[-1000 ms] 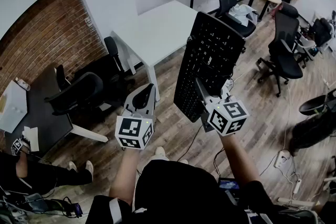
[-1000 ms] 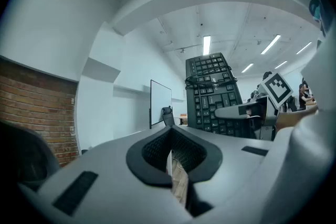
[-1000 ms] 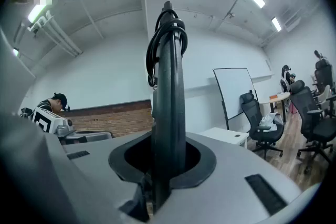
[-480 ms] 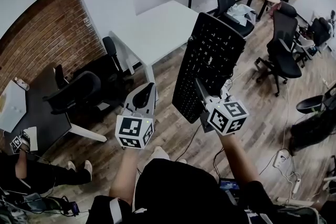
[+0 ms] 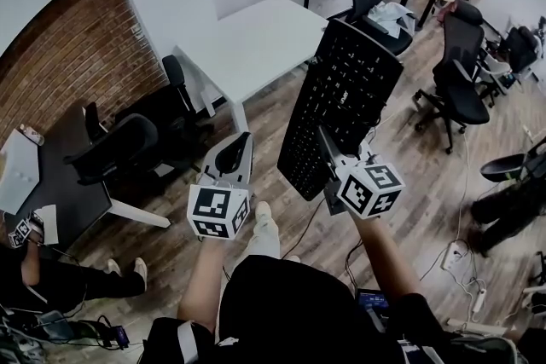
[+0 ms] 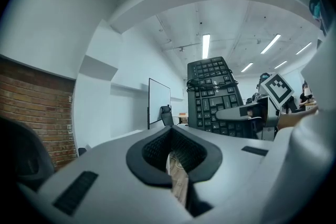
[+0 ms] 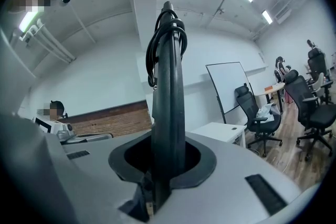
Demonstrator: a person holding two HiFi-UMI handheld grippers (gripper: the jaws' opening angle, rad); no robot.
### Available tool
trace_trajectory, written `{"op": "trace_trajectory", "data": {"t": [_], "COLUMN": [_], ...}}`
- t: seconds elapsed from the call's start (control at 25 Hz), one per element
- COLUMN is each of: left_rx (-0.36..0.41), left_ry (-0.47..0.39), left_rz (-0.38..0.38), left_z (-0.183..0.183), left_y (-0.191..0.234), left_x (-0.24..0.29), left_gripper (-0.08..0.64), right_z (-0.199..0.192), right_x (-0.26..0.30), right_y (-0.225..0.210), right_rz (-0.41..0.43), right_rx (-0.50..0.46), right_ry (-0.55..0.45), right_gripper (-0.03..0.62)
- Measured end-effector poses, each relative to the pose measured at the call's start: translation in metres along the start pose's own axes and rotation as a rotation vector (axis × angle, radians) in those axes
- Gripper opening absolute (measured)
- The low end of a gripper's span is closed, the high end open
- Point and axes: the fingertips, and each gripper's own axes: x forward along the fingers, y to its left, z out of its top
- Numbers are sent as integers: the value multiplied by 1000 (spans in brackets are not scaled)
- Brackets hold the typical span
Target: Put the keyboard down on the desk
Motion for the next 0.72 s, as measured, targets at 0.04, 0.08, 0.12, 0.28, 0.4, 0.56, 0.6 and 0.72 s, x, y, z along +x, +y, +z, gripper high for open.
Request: {"op": "trace_trajectory", "data": {"t": [0.04,0.08,0.12,0.28,0.4,0.56,0.6,0.72], "left_rx": [0,1,3,4,3,-10,-13,-19], "left_ry": [0,-1,0,3,3,11,14,22], "left_rz": [3,5,6,6,6,14,14,13], "left_z": [1,2,3,1,-2,-8,-10,-14], "left_y": [-5,-10,-14,-6,6,29,36,58], "left_x": [2,5,9,29,51,79,87,113], "left_gripper": [12,12,12,12,12,12,12,12], "right_z": [1,3,5,9,9,9,9,10], "right_x": [-4,-8,-9,8,30,66,76,108], "right_y": [-5,-10,-15,-27,-39,-54,-58,-68], "right_rz": [2,4,5,11,10,10,10,11], "right_rx": [-1,-2,-2,2,5,8,10,17], "right_ry": [-1,-1,-2,1,7,18,22,31], "right_gripper": [97,97,97,97,97,97,97,97]}}
